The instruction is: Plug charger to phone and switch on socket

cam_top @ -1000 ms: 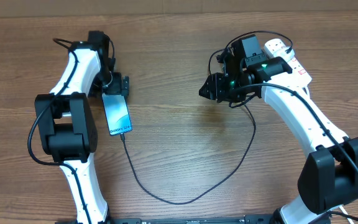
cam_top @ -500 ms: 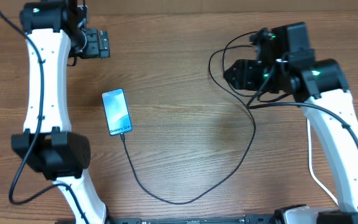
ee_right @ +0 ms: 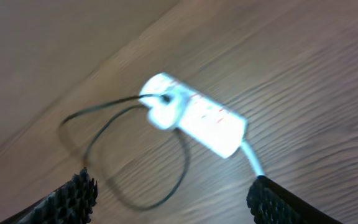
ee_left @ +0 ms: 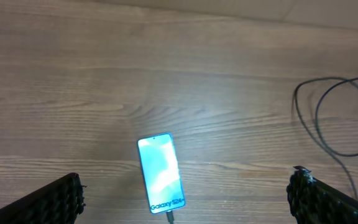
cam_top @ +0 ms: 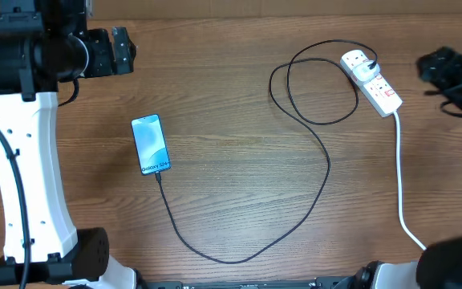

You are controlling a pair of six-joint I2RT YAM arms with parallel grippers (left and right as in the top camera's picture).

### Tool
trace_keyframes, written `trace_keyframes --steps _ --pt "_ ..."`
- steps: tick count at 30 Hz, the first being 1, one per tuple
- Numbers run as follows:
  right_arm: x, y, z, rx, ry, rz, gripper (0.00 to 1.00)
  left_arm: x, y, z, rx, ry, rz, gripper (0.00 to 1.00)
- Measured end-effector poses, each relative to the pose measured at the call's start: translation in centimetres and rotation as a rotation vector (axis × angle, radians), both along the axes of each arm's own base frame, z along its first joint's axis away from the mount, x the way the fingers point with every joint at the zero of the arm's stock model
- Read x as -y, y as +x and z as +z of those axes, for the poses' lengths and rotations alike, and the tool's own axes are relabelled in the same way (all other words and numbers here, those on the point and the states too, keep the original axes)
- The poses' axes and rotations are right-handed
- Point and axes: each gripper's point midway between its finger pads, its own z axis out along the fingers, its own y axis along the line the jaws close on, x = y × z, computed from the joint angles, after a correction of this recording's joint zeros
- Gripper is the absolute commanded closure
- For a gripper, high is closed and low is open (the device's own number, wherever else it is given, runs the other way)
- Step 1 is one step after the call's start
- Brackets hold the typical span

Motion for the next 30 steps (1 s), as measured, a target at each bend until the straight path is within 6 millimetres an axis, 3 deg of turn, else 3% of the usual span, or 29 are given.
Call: trace_keyframes --steps 4,5,10,13,20,25,30 --pt "2.1 2.8 -4.6 -0.058 0.007 -0.02 0.2 0.1 0.1 -0.3 -0.009 -0.007 -0.002 0.0" --pt "2.7 4.4 -6.1 -0.072 0.008 -0.017 0.2 0.1 0.1 -0.3 -0.01 -0.008 -0.002 0.01" --pt "4.5 7.7 -8.0 -0.095 -0.012 -0.02 0.2 0.1 0.1 -0.3 -0.011 -0.008 -0.003 0.0" --pt "4.8 9.8 -10.3 -0.117 -0.037 -0.002 0.2 0.2 0.1 -0.3 -0.01 -0.01 -0.004 0.01" --pt "2.8 11.2 -17.0 -0.234 -0.078 0.042 0.19 0.2 0.1 -0.3 -0.01 -0.011 -0.004 0.0" --pt "3.4 11.1 -19.8 -0.279 -0.094 0.026 0.19 0.2 0.1 -0.3 -0.01 -0.011 -0.004 0.0" --pt "3.7 11.4 -20.9 -0.287 -0.102 0.021 0.19 0.2 0.1 -0.3 -0.01 -0.011 -0.004 0.0"
